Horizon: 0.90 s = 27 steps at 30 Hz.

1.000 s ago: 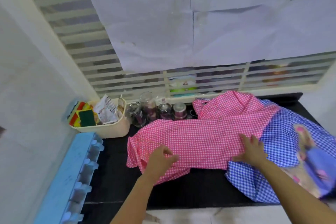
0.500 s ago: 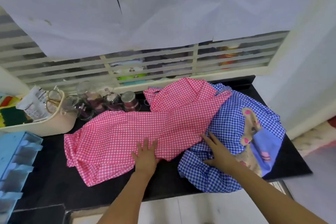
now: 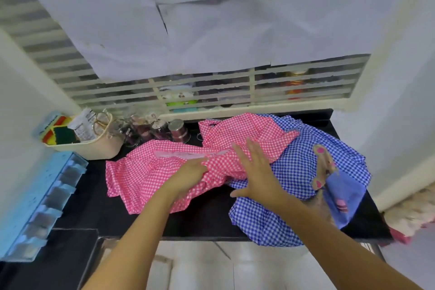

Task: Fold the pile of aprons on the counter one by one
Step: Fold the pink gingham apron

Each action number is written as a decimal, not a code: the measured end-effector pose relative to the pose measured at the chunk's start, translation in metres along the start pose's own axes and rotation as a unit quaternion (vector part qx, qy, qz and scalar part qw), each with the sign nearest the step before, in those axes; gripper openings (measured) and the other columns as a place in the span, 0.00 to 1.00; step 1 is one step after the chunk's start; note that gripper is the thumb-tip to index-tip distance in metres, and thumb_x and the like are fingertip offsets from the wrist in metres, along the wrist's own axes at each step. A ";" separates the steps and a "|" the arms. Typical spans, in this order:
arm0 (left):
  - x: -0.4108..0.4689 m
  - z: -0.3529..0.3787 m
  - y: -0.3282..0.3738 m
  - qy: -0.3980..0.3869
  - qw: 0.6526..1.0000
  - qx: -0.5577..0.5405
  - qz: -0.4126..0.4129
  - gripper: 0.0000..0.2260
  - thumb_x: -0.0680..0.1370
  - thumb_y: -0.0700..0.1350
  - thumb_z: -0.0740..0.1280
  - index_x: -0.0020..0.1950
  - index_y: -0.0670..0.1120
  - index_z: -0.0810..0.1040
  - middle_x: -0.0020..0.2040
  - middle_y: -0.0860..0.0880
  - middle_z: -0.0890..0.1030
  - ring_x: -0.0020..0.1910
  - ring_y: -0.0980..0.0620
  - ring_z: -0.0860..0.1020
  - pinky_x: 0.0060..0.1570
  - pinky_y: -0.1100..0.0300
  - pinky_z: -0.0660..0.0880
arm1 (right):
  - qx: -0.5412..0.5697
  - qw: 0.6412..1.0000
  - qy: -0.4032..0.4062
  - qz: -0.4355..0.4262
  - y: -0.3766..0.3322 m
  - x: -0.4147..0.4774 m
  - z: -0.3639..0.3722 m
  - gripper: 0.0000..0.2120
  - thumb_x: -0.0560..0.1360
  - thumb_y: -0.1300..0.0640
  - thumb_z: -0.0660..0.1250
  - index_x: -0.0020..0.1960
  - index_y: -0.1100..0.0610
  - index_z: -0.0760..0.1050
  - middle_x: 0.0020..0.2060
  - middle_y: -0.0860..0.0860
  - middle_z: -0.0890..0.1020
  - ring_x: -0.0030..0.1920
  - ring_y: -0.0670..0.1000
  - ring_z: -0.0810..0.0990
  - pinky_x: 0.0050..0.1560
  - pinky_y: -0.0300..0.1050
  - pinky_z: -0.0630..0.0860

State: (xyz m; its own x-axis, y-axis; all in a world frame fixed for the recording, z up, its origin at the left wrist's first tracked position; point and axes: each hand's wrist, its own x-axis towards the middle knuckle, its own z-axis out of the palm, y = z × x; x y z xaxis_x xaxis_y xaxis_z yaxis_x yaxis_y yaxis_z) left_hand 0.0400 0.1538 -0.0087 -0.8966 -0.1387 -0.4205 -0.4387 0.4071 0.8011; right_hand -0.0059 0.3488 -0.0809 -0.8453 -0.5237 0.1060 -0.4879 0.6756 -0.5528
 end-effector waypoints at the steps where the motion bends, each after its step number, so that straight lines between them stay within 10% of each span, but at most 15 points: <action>1: -0.012 0.004 0.006 -0.040 0.999 -0.029 -0.003 0.15 0.80 0.37 0.57 0.64 0.44 0.77 0.60 0.50 0.80 0.59 0.52 0.78 0.67 0.54 0.70 | -0.017 0.999 -0.018 0.035 0.006 0.006 0.004 0.52 0.67 0.44 0.75 0.77 0.44 0.42 0.77 0.54 0.37 0.76 0.59 0.35 0.73 0.57 0.42; 4: -0.043 -0.002 0.000 -0.121 0.988 -0.088 -0.041 0.15 0.81 0.33 0.56 0.59 0.40 0.80 0.50 0.46 0.84 0.46 0.54 0.83 0.52 0.62 0.78 | 0.039 0.994 0.029 0.093 0.032 0.003 0.008 0.20 0.75 0.53 0.64 0.67 0.52 0.74 0.70 0.64 0.67 0.70 0.68 0.63 0.68 0.66 0.63; 6: -0.061 -0.012 -0.019 -0.162 0.976 -0.120 -0.077 0.17 0.80 0.31 0.55 0.50 0.41 0.83 0.42 0.46 0.85 0.37 0.56 0.82 0.41 0.65 0.78 | 0.111 0.978 0.136 0.117 0.049 -0.007 0.007 0.14 0.74 0.60 0.58 0.43 0.60 0.82 0.42 0.63 0.82 0.46 0.63 0.80 0.47 0.61 0.76; 11: -0.095 -0.020 -0.083 -0.185 0.962 0.137 -0.146 0.20 0.78 0.39 0.65 0.70 0.47 0.71 0.67 0.53 0.70 0.65 0.56 0.68 0.64 0.66 0.61 | 0.504 0.819 0.063 0.266 0.011 -0.047 -0.007 0.12 0.79 0.65 0.59 0.48 0.59 0.81 0.47 0.53 0.83 0.44 0.49 0.80 0.46 0.42 0.74; 17: -0.124 -0.012 -0.105 -0.203 0.969 0.100 -0.099 0.48 0.71 0.45 0.75 0.79 0.49 0.44 0.78 0.49 0.53 0.76 0.47 0.57 0.72 0.55 0.58 | 0.542 0.805 -0.043 0.237 -0.084 -0.090 0.003 0.15 0.76 0.72 0.55 0.38 0.60 0.75 0.25 0.47 0.78 0.31 0.49 0.74 0.28 0.36 0.70; 20: -0.129 0.006 -0.102 -0.085 0.983 0.162 0.000 0.61 0.62 0.62 0.76 0.77 0.53 0.34 0.76 0.55 0.37 0.76 0.51 0.38 0.75 0.49 0.43 | 0.692 0.678 -0.076 0.237 -0.118 -0.105 -0.004 0.13 0.76 0.67 0.57 0.41 0.61 0.79 0.34 0.54 0.82 0.36 0.52 0.80 0.39 0.45 0.76; 22: -0.126 0.019 -0.113 -0.021 0.983 0.160 0.085 0.48 0.65 0.66 0.72 0.78 0.59 0.49 0.78 0.53 0.45 0.77 0.50 0.42 0.74 0.53 0.45 | 0.721 0.645 -0.155 0.201 -0.132 -0.119 -0.013 0.10 0.74 0.64 0.62 0.43 0.61 0.83 0.41 0.56 0.84 0.42 0.52 0.82 0.47 0.46 0.78; 24: -0.126 0.027 -0.124 0.023 0.989 0.081 0.121 0.18 0.77 0.52 0.68 0.66 0.54 0.74 0.68 0.49 0.74 0.70 0.46 0.68 0.67 0.66 0.63 | 0.654 0.698 -0.238 0.169 -0.130 -0.133 -0.015 0.09 0.73 0.68 0.62 0.45 0.62 0.81 0.39 0.52 0.84 0.39 0.47 0.82 0.41 0.39 0.79; 27: -0.134 0.041 -0.127 0.062 0.996 -0.049 0.037 0.12 0.82 0.41 0.58 0.62 0.45 0.77 0.61 0.45 0.79 0.60 0.44 0.76 0.63 0.58 0.71 | 0.592 0.752 -0.140 0.254 -0.097 -0.147 -0.011 0.10 0.75 0.73 0.58 0.48 0.65 0.76 0.38 0.54 0.80 0.31 0.45 0.79 0.31 0.35 0.74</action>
State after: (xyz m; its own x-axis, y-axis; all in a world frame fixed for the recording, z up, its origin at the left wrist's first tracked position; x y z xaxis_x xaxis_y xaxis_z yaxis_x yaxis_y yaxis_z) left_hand 0.2184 0.1580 -0.0717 -0.9250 -0.2237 -0.3073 -0.3686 0.3312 0.8686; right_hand 0.1633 0.3655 -0.0335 -0.6970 -0.5553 -0.4536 0.5588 -0.0243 -0.8289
